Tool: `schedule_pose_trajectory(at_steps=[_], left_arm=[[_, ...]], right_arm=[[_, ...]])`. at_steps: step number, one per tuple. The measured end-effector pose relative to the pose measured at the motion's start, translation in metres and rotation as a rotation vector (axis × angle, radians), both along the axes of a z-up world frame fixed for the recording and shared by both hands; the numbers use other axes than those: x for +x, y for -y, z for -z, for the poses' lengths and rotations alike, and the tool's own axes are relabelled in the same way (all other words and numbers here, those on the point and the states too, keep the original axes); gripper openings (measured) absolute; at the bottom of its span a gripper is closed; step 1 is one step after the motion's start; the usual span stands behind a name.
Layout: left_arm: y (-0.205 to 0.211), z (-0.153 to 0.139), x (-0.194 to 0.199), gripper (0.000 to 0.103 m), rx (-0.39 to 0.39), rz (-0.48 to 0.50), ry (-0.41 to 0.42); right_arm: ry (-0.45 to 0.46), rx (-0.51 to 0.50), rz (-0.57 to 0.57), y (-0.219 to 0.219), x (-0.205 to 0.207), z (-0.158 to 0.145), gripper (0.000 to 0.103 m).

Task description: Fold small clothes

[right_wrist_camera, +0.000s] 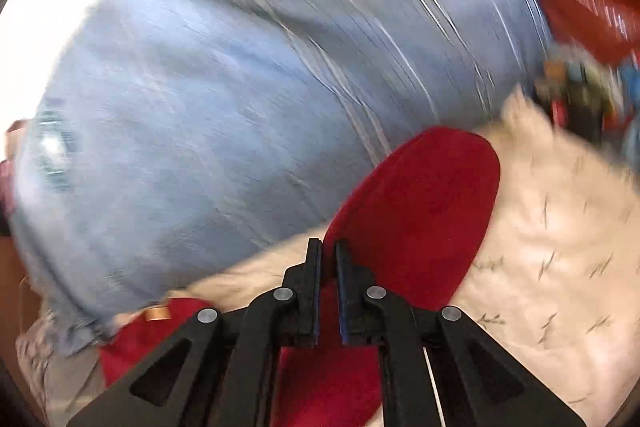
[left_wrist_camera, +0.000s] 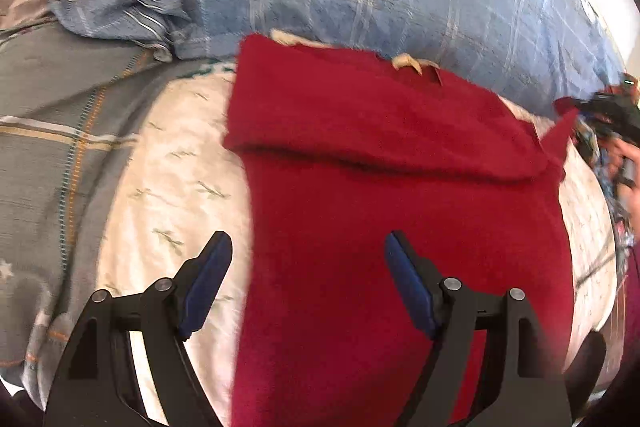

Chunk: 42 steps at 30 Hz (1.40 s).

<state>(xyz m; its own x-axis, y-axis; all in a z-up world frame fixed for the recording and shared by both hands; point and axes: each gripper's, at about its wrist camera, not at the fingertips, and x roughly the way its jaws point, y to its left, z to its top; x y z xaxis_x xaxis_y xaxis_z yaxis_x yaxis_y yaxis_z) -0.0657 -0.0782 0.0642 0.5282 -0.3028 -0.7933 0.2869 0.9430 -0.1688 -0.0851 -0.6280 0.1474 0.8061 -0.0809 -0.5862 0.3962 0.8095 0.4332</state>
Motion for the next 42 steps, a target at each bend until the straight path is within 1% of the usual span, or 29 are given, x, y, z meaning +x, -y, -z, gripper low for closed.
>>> schedule_pose_trajectory(at_steps=[3, 5, 6, 7, 9, 10, 12, 14, 15, 16, 17, 18, 19, 20, 21, 23, 25, 26, 27, 29, 30, 32, 35, 36, 37, 38, 39, 41, 42], left_arm=[[-0.012, -0.012, 0.002, 0.079, -0.027, -0.044, 0.023], [-0.018, -0.019, 0.001, 0.079, -0.049, -0.065, 0.037], [-0.022, -0.023, 0.001, 0.079, -0.056, -0.072, 0.045], [-0.025, -0.027, 0.0, 0.079, -0.061, -0.081, 0.059], [-0.027, -0.031, -0.001, 0.079, -0.062, -0.094, 0.077], [-0.029, -0.032, -0.002, 0.079, -0.062, -0.102, 0.083], [-0.031, -0.032, -0.001, 0.079, -0.07, -0.115, 0.087], [-0.033, -0.032, 0.001, 0.079, -0.074, -0.125, 0.091], [-0.033, -0.031, 0.002, 0.079, -0.07, -0.125, 0.091], [-0.032, -0.03, 0.004, 0.079, -0.063, -0.117, 0.09], [-0.031, -0.027, 0.007, 0.079, -0.053, -0.106, 0.088], [-0.03, -0.024, 0.01, 0.079, -0.038, -0.098, 0.08], [-0.031, -0.022, 0.012, 0.079, -0.03, -0.098, 0.071], [-0.033, -0.02, 0.015, 0.079, -0.035, -0.101, 0.061], [-0.035, -0.018, 0.018, 0.079, -0.047, -0.104, 0.057], [-0.039, -0.015, 0.025, 0.079, -0.057, -0.123, 0.051], [-0.04, -0.013, 0.036, 0.079, -0.064, -0.14, 0.054], [-0.039, -0.01, 0.044, 0.079, -0.061, -0.14, 0.053], [-0.037, -0.006, 0.052, 0.079, -0.048, -0.146, 0.045], [-0.035, 0.001, 0.068, 0.079, -0.032, -0.161, 0.025], [-0.034, 0.004, 0.074, 0.079, -0.033, -0.162, 0.017], [-0.032, 0.009, 0.087, 0.079, -0.036, -0.173, -0.004], [-0.028, 0.017, 0.098, 0.079, -0.061, -0.163, -0.038], [-0.026, 0.019, 0.1, 0.079, -0.06, -0.16, -0.055], [-0.024, 0.019, 0.102, 0.078, -0.061, -0.155, -0.066], [-0.022, 0.017, 0.101, 0.078, -0.062, -0.152, -0.064], [-0.019, 0.014, 0.101, 0.078, -0.06, -0.151, -0.054], [-0.013, 0.006, 0.1, 0.078, -0.05, -0.149, -0.026], [-0.011, 0.001, 0.099, 0.078, -0.051, -0.146, -0.016]], right_arm=[[0.103, -0.053, -0.132, -0.039, -0.014, -0.046, 0.006], [0.16, -0.118, -0.265, -0.086, -0.016, -0.076, 0.006], [0.183, -0.148, -0.33, -0.109, -0.018, -0.085, 0.006], [0.214, -0.201, -0.436, -0.147, -0.019, -0.095, 0.006], [0.225, -0.249, -0.571, -0.197, -0.015, -0.096, 0.007], [0.207, -0.263, -0.643, -0.227, -0.013, -0.09, 0.007], [0.128, -0.276, -0.751, -0.279, -0.004, -0.054, 0.007], [0.015, -0.308, -0.815, -0.325, 0.014, -0.001, 0.008], [-0.042, -0.302, -0.831, -0.335, 0.022, 0.024, 0.009], [-0.138, -0.273, -0.834, -0.344, 0.032, 0.058, 0.009], [-0.19, -0.246, -0.817, -0.345, 0.038, 0.075, 0.012], [-0.236, -0.23, -0.79, -0.343, 0.039, 0.091, 0.014], [-0.247, -0.199, -0.766, -0.337, 0.036, 0.1, 0.015], [-0.221, -0.181, -0.757, -0.333, 0.042, 0.098, 0.026], [-0.2, -0.17, -0.754, -0.326, 0.034, 0.092, 0.05], [-0.148, -0.175, -0.742, -0.31, 0.011, 0.073, 0.071], [-0.087, -0.242, -0.695, -0.29, -0.015, 0.053, 0.071], [-0.082, -0.278, -0.654, -0.277, -0.021, 0.043, 0.071], [-0.082, -0.297, -0.619, -0.266, -0.024, 0.04, 0.071], [-0.108, -0.325, -0.474, -0.233, -0.028, 0.036, 0.071], [-0.119, -0.319, -0.441, -0.216, -0.03, 0.038, 0.071], [-0.159, -0.3, -0.395, -0.191, -0.033, 0.044, 0.071], [-0.189, -0.343, -0.44, -0.189, -0.029, 0.061, 0.07], [-0.199, -0.363, -0.453, -0.191, -0.027, 0.065, 0.065], [-0.209, -0.38, -0.465, -0.196, -0.022, 0.07, 0.056], [-0.212, -0.394, -0.471, -0.202, -0.016, 0.074, 0.026], [-0.211, -0.402, -0.476, -0.205, -0.009, 0.076, 0.008], [-0.193, -0.423, -0.431, -0.205, 0.0, 0.075, 0.008], [-0.179, -0.419, -0.408, -0.196, -0.006, 0.071, 0.008]])
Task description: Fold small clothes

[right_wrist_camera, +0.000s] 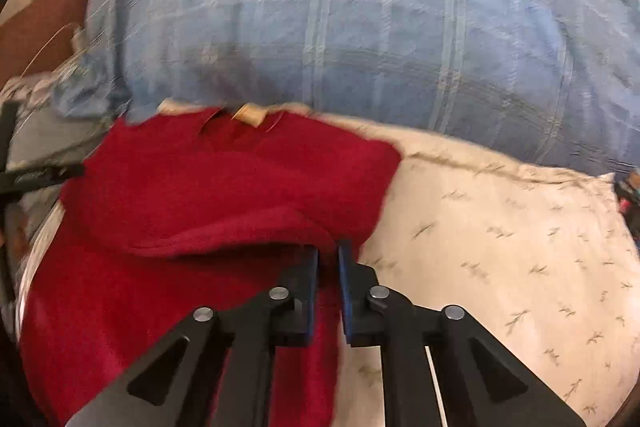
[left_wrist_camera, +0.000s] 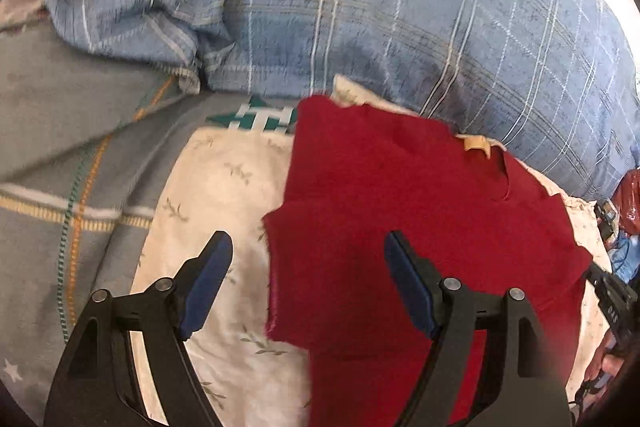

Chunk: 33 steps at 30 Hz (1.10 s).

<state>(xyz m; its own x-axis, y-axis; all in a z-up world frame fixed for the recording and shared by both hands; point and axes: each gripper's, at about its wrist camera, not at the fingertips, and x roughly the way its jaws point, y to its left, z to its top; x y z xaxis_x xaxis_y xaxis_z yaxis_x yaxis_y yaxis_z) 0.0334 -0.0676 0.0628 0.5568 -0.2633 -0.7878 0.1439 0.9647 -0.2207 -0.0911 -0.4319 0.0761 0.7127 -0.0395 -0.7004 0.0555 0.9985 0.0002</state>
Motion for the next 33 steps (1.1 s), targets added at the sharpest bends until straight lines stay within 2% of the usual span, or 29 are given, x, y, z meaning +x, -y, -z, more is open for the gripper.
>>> schedule_pose_trajectory(at_steps=[3, 5, 6, 8, 10, 13, 15, 16, 19, 22, 23, 24, 26, 27, 30, 31, 33], left_arm=[[0.004, -0.008, -0.003, 0.078, 0.001, 0.01, 0.039], [0.008, -0.003, -0.002, 0.078, 0.035, 0.017, 0.045], [0.01, 0.001, -0.001, 0.078, 0.048, 0.021, 0.033], [0.011, 0.008, -0.001, 0.078, 0.047, 0.025, -0.007], [0.005, 0.008, -0.005, 0.078, 0.017, 0.019, -0.005], [-0.003, 0.0, -0.008, 0.078, 0.031, 0.006, 0.028], [-0.007, -0.006, -0.008, 0.078, 0.027, -0.002, 0.044], [-0.009, -0.008, -0.007, 0.078, 0.02, -0.008, 0.047], [-0.011, -0.009, -0.009, 0.078, 0.005, -0.002, 0.034], [-0.013, -0.005, -0.018, 0.078, 0.011, 0.018, 0.028], [-0.013, -0.003, -0.021, 0.078, 0.017, 0.024, 0.028], [-0.014, -0.001, -0.023, 0.078, 0.027, 0.031, 0.027], [-0.012, 0.005, -0.029, 0.078, 0.052, 0.059, 0.023], [-0.011, 0.007, -0.031, 0.078, 0.055, 0.071, 0.017], [-0.008, 0.007, -0.041, 0.078, 0.03, 0.108, 0.017], [-0.007, 0.005, -0.045, 0.078, 0.018, 0.114, 0.025], [-0.005, 0.005, -0.047, 0.078, 0.003, 0.115, 0.026]], right_arm=[[0.031, 0.026, 0.053, 0.019, -0.021, -0.007, 0.007], [-0.038, 0.013, 0.097, 0.031, -0.031, 0.011, 0.006], [-0.079, 0.021, 0.099, 0.035, -0.032, 0.021, 0.0], [-0.137, 0.003, 0.119, 0.041, -0.041, 0.032, 0.0], [-0.115, 0.035, 0.121, 0.047, -0.05, 0.022, 0.005], [-0.021, 0.06, 0.14, 0.051, -0.055, -0.008, 0.022], [0.046, 0.062, 0.108, 0.042, -0.048, -0.024, 0.035], [0.071, 0.068, 0.088, 0.035, -0.041, -0.029, 0.038], [0.069, 0.085, 0.038, 0.02, -0.009, -0.021, 0.035], [-0.084, 0.008, 0.086, 0.013, 0.018, 0.021, 0.034], [-0.105, 0.02, 0.092, 0.014, 0.019, 0.031, 0.035], [-0.064, 0.028, 0.103, 0.014, 0.014, 0.027, 0.035], [-0.067, 0.054, 0.123, 0.011, 0.012, 0.014, 0.041], [-0.036, 0.077, 0.123, 0.008, 0.01, 0.006, 0.041], [0.006, 0.151, 0.031, -0.013, 0.012, -0.009, 0.046], [0.004, 0.16, -0.015, -0.026, 0.014, -0.012, 0.05], [0.005, 0.142, -0.049, -0.042, 0.014, -0.012, 0.051]])
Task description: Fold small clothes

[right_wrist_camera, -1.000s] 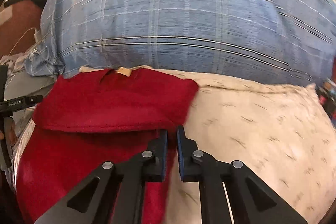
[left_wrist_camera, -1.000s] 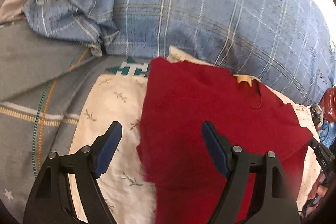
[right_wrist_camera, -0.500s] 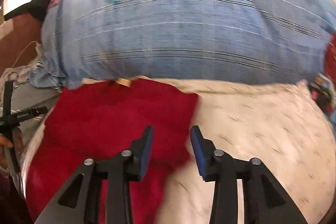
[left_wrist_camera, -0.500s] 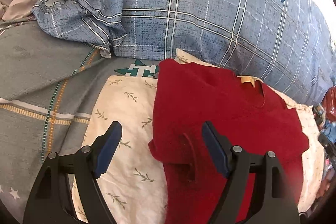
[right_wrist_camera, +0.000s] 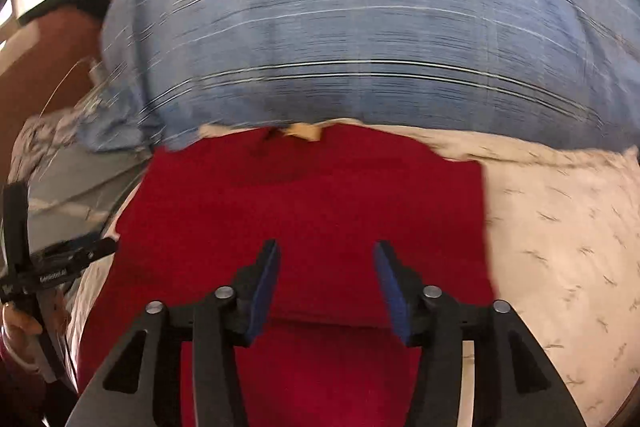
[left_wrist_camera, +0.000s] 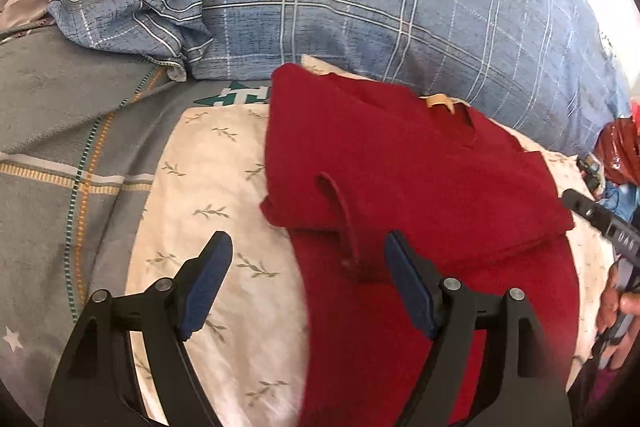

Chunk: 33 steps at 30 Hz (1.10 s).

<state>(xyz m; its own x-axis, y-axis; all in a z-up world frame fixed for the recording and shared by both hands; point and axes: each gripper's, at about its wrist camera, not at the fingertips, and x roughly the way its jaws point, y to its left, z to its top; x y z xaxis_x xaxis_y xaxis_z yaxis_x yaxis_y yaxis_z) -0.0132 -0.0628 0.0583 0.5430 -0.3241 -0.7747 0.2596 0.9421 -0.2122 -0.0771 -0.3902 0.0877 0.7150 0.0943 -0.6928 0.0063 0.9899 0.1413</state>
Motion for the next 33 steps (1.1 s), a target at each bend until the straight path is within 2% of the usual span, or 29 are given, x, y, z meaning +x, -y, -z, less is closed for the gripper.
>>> schedule_pose_trajectory(at_steps=[3, 4, 5, 6, 10, 13, 15, 17, 20, 22, 24, 28, 30, 33], left_arm=[[0.008, 0.003, 0.006, 0.078, -0.004, 0.004, -0.012], [0.012, 0.005, 0.009, 0.072, 0.001, 0.005, -0.016], [0.014, 0.007, 0.012, 0.056, 0.002, 0.007, -0.021], [0.017, 0.009, 0.013, 0.052, 0.008, 0.009, -0.032], [0.023, 0.008, 0.008, 0.051, 0.043, -0.007, -0.006], [0.023, 0.012, 0.004, 0.051, 0.048, -0.014, -0.021], [0.026, 0.013, 0.002, 0.047, 0.066, -0.018, -0.019], [0.029, 0.011, 0.0, 0.03, 0.081, -0.012, -0.023], [0.034, 0.003, -0.003, 0.013, 0.112, 0.0, -0.015], [0.036, -0.005, -0.002, 0.009, 0.129, 0.017, -0.005], [0.033, -0.018, 0.002, 0.0, 0.121, 0.019, 0.021], [0.01, -0.048, 0.016, 0.0, 0.052, -0.036, 0.109], [0.002, -0.045, 0.025, 0.0, 0.035, -0.053, 0.093], [-0.006, -0.022, 0.035, 0.0, 0.059, -0.077, 0.013]], right_arm=[[-0.007, 0.001, -0.031, -0.016, 0.001, 0.006, 0.051], [-0.01, 0.012, -0.031, -0.018, -0.002, 0.008, 0.051], [-0.015, 0.034, -0.029, -0.018, -0.003, 0.011, 0.051], [-0.02, 0.049, -0.025, -0.018, -0.003, 0.013, 0.051], [-0.047, 0.083, 0.01, -0.004, -0.009, 0.02, 0.051], [-0.057, 0.105, 0.038, 0.009, -0.01, 0.027, 0.052], [-0.067, 0.128, 0.054, 0.014, -0.009, 0.032, 0.052], [-0.08, 0.143, 0.064, 0.017, -0.009, 0.036, 0.052], [-0.078, 0.115, 0.059, 0.013, -0.009, 0.034, 0.054], [-0.077, 0.115, 0.056, 0.011, -0.008, 0.033, 0.056], [-0.079, 0.119, 0.06, 0.011, -0.006, 0.034, 0.056], [-0.083, 0.123, 0.073, 0.007, -0.004, 0.034, 0.06], [-0.084, 0.122, 0.065, 0.004, -0.003, 0.034, 0.06], [-0.094, 0.111, 0.062, 0.003, -0.005, 0.031, 0.06]])
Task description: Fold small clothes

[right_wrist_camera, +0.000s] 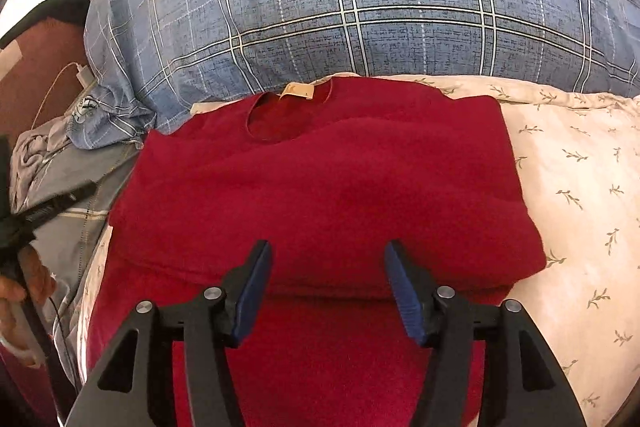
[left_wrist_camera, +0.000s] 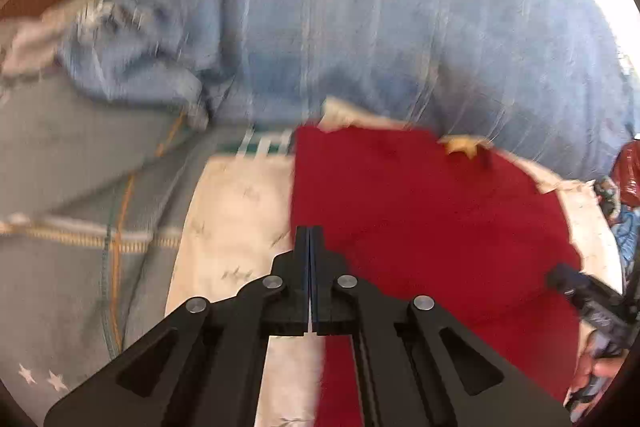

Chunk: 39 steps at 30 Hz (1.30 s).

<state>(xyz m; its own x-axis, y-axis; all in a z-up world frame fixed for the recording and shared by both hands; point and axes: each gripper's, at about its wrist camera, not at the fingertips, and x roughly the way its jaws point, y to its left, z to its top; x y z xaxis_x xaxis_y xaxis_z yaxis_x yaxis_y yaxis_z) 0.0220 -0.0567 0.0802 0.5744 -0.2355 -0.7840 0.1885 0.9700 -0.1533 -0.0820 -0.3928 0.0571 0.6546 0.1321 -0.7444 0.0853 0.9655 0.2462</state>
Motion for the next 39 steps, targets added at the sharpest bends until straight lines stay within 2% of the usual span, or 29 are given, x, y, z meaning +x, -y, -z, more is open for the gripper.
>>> schedule_pose_trajectory(at_steps=[4, 6, 8, 9, 10, 12, 15, 17, 20, 22, 23, 24, 25, 26, 29, 33, 36, 37, 38, 39], left_arm=[[-0.008, 0.017, -0.012, 0.0, 0.013, -0.01, -0.023], [-0.011, 0.021, -0.018, 0.005, 0.002, -0.017, -0.039], [-0.015, 0.024, -0.024, 0.026, -0.01, -0.031, -0.044], [-0.018, 0.024, -0.027, 0.033, -0.015, -0.043, -0.038], [-0.022, 0.025, -0.03, 0.045, -0.022, -0.064, -0.028], [-0.026, 0.027, -0.032, 0.048, -0.026, -0.096, -0.014], [-0.033, 0.027, -0.032, 0.049, 0.019, -0.121, 0.022], [-0.04, 0.028, -0.034, 0.057, 0.054, -0.155, 0.068], [-0.053, 0.033, -0.032, 0.057, 0.056, -0.177, 0.068], [-0.06, 0.037, -0.028, 0.057, 0.043, -0.18, 0.04], [-0.064, 0.038, -0.027, 0.057, 0.032, -0.186, 0.028], [-0.067, 0.038, -0.026, 0.057, 0.019, -0.188, 0.022], [-0.069, 0.037, -0.026, 0.057, 0.004, -0.188, 0.019], [-0.07, 0.036, -0.026, 0.057, -0.012, -0.187, 0.021], [-0.07, 0.031, -0.028, 0.057, -0.027, -0.181, 0.038], [-0.065, 0.027, -0.03, 0.057, -0.026, -0.172, 0.058], [-0.063, 0.03, -0.029, 0.057, -0.017, -0.167, 0.045], [-0.062, 0.031, -0.03, 0.057, -0.015, -0.163, 0.039], [-0.062, 0.032, -0.03, 0.057, -0.015, -0.159, 0.037], [-0.061, 0.032, -0.03, 0.057, -0.016, -0.153, 0.039]], right_arm=[[0.051, 0.043, -0.033, -0.004, -0.008, -0.018, 0.061], [0.067, 0.054, -0.069, -0.015, -0.005, -0.024, 0.064], [0.06, 0.059, -0.135, -0.04, 0.005, -0.026, 0.064], [0.057, 0.061, -0.164, -0.054, 0.011, -0.026, 0.064], [0.054, 0.066, -0.207, -0.075, 0.019, -0.026, 0.064], [0.05, 0.065, -0.267, -0.109, 0.036, -0.026, 0.065], [0.019, 0.057, -0.309, -0.153, 0.057, -0.019, 0.065], [-0.005, 0.064, -0.319, -0.178, 0.072, -0.011, 0.065], [-0.041, 0.003, -0.329, -0.205, 0.086, 0.004, 0.064], [-0.037, -0.092, -0.332, -0.216, 0.09, 0.014, 0.048], [-0.019, -0.128, -0.322, -0.217, 0.089, 0.015, 0.027], [-0.01, -0.142, -0.309, -0.214, 0.089, 0.015, 0.019], [-0.011, -0.11, -0.293, -0.208, 0.09, 0.013, 0.018], [-0.012, -0.027, -0.283, -0.197, 0.091, 0.01, 0.012], [0.037, 0.097, -0.252, -0.178, 0.091, -0.006, 0.012], [0.061, 0.136, -0.219, -0.184, 0.108, -0.015, 0.013], [-0.049, 0.162, -0.261, -0.204, 0.13, 0.013, 0.03], [-0.075, 0.165, -0.264, -0.206, 0.128, 0.02, 0.03], [-0.047, 0.168, -0.272, -0.203, 0.121, 0.015, 0.034], [-0.03, 0.169, -0.284, -0.199, 0.113, 0.011, 0.045]])
